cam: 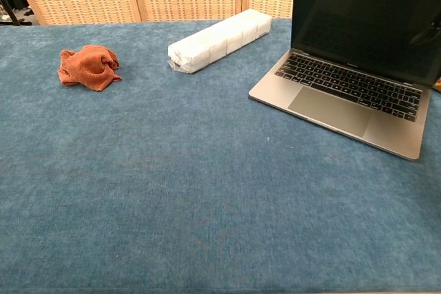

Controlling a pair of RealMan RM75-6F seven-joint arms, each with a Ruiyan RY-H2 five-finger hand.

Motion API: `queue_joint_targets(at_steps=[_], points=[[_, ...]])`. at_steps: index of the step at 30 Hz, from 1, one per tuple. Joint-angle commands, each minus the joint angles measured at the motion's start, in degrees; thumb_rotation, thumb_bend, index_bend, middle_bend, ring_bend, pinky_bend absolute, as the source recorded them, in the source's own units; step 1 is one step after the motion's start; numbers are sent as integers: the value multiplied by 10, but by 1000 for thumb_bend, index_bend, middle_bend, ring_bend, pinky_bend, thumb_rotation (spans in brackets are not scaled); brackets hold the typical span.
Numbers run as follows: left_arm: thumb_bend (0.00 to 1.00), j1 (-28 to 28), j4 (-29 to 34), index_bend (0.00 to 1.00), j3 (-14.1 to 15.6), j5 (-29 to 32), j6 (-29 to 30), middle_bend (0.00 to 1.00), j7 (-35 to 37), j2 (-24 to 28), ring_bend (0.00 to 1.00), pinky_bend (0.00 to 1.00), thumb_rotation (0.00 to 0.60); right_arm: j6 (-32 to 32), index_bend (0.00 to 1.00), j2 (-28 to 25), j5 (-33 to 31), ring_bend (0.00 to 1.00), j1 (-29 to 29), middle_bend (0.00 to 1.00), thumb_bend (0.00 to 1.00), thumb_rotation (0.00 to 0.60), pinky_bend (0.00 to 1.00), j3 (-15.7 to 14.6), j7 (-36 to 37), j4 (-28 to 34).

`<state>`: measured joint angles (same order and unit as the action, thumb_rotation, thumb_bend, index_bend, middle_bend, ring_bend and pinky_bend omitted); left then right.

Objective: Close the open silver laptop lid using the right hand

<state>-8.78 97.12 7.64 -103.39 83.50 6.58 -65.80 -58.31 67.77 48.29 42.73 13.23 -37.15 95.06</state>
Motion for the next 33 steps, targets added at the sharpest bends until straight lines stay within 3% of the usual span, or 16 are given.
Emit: queue_joint_targets(at_steps=[1,16,33], points=[[128,-1,1,182,1,-1,-1,87,0,1,104,99,600,0,14,-13,-17,11,4,13,134,600,0,-4,-13,19],[127,-4,0,181,4,-2,-4,87,7,2,105,100,600,-20,38,-37,-44,41,8,41,134,600,0,-33,-42,89],[128,-11,-3,181,11,-7,-8,87,31,6,109,100,600,-65,25,-26,-45,36,-12,21,134,600,0,-81,-59,163]])
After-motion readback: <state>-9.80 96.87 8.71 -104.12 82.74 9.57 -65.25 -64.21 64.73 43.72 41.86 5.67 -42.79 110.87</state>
